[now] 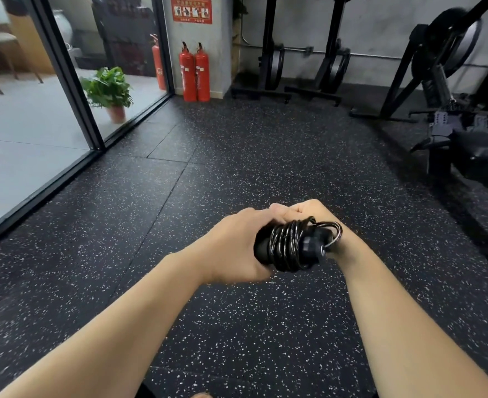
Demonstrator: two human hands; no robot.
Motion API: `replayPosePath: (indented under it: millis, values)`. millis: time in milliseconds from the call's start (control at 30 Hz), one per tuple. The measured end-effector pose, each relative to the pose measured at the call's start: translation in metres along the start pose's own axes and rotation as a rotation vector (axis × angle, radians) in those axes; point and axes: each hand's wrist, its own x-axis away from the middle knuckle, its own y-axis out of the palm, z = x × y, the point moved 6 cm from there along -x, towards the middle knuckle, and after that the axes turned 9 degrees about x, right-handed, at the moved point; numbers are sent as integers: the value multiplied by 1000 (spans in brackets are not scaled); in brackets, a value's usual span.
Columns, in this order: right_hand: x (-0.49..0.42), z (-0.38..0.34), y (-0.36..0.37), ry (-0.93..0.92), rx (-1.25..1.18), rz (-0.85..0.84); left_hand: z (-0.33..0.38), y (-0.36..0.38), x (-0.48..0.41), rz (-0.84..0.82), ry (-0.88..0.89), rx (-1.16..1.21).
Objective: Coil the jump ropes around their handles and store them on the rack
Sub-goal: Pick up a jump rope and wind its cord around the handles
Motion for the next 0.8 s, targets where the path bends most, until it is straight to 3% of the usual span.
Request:
replayPosePath:
  millis: [133, 233, 433, 600, 800]
  values:
    - [-2, 8, -3, 62, -130, 123, -10, 4, 2, -28, -161, 156]
    - [-6, 12, -11, 71, 133, 241, -19, 8, 1, -58, -257, 281]
    - [0, 14, 3, 166, 366, 187, -58, -19, 3, 321, -555, 505]
    - [3, -4, 28, 79, 531, 120, -85, -34, 9, 479, -712, 351]
    - [18, -44, 39, -100, 688, 130, -75, -45, 11, 457, -686, -223]
